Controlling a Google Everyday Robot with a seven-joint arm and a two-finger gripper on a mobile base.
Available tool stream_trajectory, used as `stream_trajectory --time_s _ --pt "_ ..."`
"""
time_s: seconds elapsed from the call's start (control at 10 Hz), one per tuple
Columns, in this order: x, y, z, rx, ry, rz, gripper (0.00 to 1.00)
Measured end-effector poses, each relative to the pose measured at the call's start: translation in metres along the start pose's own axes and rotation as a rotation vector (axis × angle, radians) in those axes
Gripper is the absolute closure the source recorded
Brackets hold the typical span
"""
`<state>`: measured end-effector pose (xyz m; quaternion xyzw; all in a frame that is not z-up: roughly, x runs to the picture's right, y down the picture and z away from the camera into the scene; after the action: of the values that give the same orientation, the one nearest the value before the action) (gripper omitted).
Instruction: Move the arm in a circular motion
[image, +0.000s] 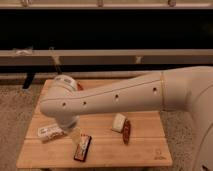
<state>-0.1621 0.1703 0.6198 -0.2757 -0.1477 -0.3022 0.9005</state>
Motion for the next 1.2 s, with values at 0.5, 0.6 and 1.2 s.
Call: stream_trajectory --time_s 0.5,0.6,1.2 --pt "0.001 -0.002 -0.001 0.0 0.001 -0.004 0.2" --pt "0.005 -0.01 -0.002 0.005 0.006 0.001 0.2" --pt "0.033 -0.107 -0.005 0.066 0.021 0.021 0.2"
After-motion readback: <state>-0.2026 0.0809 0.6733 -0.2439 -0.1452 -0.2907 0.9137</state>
